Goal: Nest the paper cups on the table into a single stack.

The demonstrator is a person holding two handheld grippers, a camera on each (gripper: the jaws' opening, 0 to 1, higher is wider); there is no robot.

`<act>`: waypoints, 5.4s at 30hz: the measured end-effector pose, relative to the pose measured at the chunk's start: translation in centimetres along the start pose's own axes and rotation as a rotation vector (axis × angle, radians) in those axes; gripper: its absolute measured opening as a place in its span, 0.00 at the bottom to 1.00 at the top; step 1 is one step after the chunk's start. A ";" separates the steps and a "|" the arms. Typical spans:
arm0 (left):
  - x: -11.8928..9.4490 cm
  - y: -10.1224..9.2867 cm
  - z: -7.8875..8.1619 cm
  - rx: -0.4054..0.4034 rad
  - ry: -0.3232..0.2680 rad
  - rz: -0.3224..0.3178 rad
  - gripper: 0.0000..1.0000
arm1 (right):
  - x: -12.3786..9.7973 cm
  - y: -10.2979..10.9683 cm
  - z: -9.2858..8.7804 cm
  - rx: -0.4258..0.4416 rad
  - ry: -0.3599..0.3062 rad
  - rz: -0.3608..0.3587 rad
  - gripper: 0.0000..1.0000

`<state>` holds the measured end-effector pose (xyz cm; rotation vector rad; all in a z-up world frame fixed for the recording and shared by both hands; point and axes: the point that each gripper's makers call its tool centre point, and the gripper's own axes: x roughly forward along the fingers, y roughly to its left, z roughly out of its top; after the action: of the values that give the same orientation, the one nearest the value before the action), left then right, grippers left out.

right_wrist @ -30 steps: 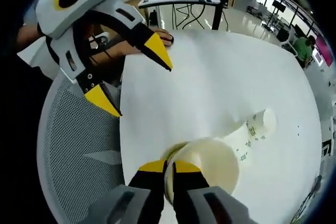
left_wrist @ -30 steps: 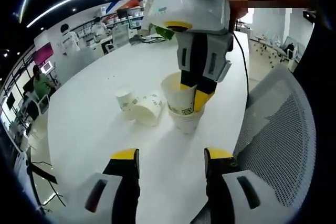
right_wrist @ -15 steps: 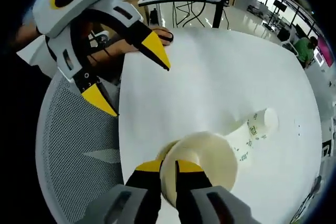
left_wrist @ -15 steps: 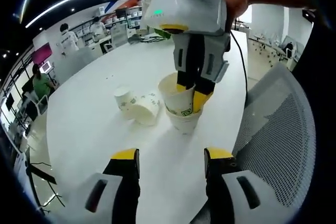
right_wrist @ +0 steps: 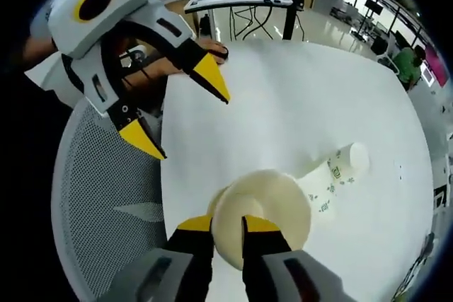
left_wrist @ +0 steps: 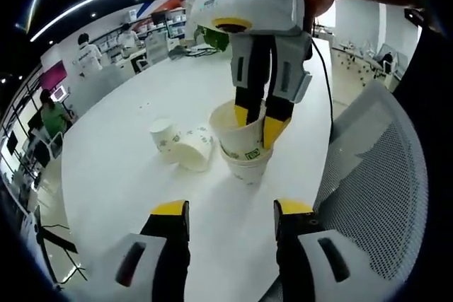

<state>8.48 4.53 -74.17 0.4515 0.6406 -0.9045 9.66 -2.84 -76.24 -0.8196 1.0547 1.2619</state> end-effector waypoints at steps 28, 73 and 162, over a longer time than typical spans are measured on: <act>0.7 -0.5 0.0 -0.008 0.006 -0.014 0.44 | -4.0 -0.3 0.3 0.058 -0.136 -0.066 0.23; 1.9 3.1 1.2 -0.215 -0.061 -0.039 0.42 | -8.4 1.9 -8.5 0.577 -0.528 -0.273 0.70; 15.9 4.6 7.8 -0.681 -0.199 -0.237 0.00 | -7.9 5.7 -13.4 0.849 -0.523 -0.371 0.73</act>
<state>22.02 -6.81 -78.87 -0.3266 0.7806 -0.8776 1.87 -17.09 -72.86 -0.0094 0.8353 0.5571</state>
